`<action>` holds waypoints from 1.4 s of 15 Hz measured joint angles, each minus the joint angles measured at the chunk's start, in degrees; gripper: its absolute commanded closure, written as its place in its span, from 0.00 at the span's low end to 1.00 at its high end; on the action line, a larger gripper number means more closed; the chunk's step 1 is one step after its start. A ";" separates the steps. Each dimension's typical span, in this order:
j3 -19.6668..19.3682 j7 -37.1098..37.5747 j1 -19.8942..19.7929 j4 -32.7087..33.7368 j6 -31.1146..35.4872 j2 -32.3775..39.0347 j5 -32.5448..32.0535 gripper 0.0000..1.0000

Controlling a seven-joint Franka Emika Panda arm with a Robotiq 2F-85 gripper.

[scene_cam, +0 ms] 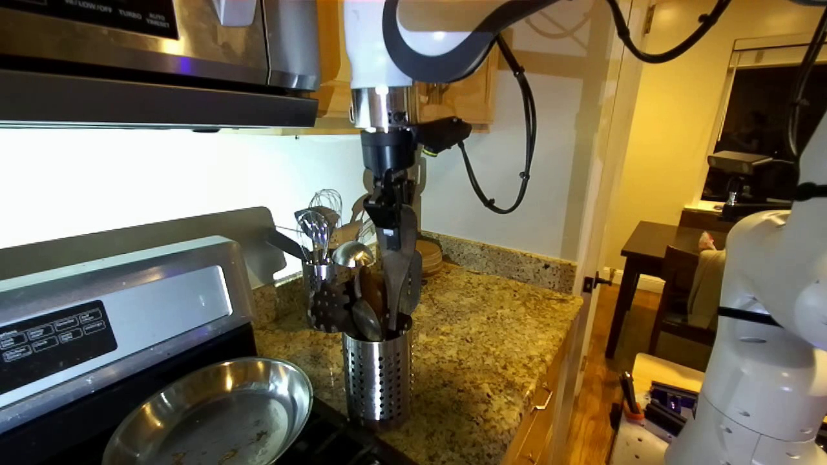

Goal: Remove the spatula from the rack and put it on the counter

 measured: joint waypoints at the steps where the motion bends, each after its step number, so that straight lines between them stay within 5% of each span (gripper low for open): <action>1: 0.00 0.00 -0.01 0.41 -0.79 -0.94 -0.55 0.91; 10: -0.84 -0.33 -1.03 5.33 -6.93 -9.22 -2.31 0.92; 21: -9.36 -4.38 -4.92 13.25 -14.17 -16.54 1.84 0.92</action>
